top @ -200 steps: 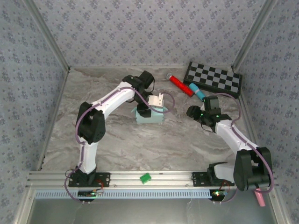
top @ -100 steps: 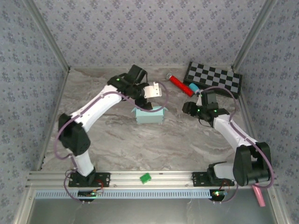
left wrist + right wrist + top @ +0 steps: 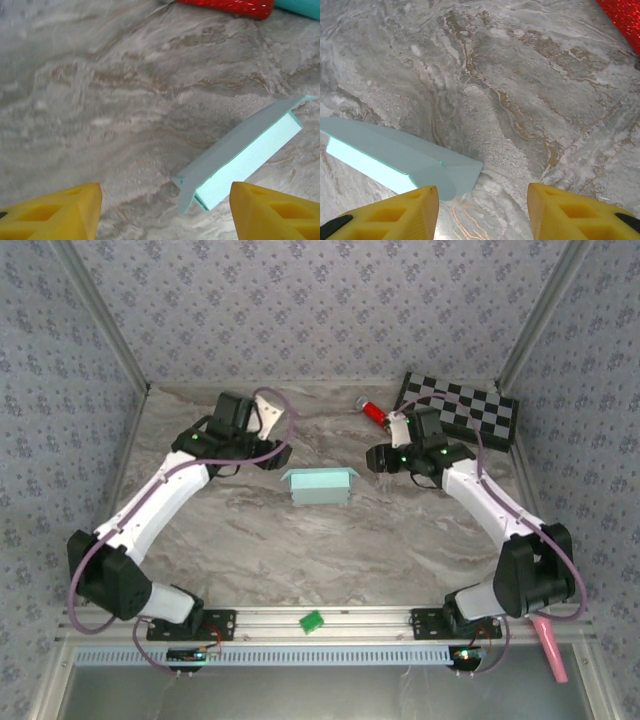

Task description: Fold the paper box

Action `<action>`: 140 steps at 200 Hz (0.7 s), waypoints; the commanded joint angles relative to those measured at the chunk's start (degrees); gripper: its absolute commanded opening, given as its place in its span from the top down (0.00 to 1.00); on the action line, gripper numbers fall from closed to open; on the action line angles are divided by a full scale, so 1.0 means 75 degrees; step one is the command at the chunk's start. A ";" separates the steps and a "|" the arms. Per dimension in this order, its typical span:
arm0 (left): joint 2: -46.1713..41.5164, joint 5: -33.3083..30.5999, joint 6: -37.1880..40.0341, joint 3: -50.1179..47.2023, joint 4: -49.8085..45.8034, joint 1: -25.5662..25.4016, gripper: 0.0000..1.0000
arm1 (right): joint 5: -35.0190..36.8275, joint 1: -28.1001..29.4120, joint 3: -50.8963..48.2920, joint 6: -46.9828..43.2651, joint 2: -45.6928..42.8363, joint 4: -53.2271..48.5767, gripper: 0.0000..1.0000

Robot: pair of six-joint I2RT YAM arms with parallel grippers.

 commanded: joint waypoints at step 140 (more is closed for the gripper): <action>-0.0040 0.1609 -0.1893 -0.2134 0.1876 0.0322 0.44 | -0.0299 0.0727 0.0435 -0.0815 0.0952 -0.0319 0.55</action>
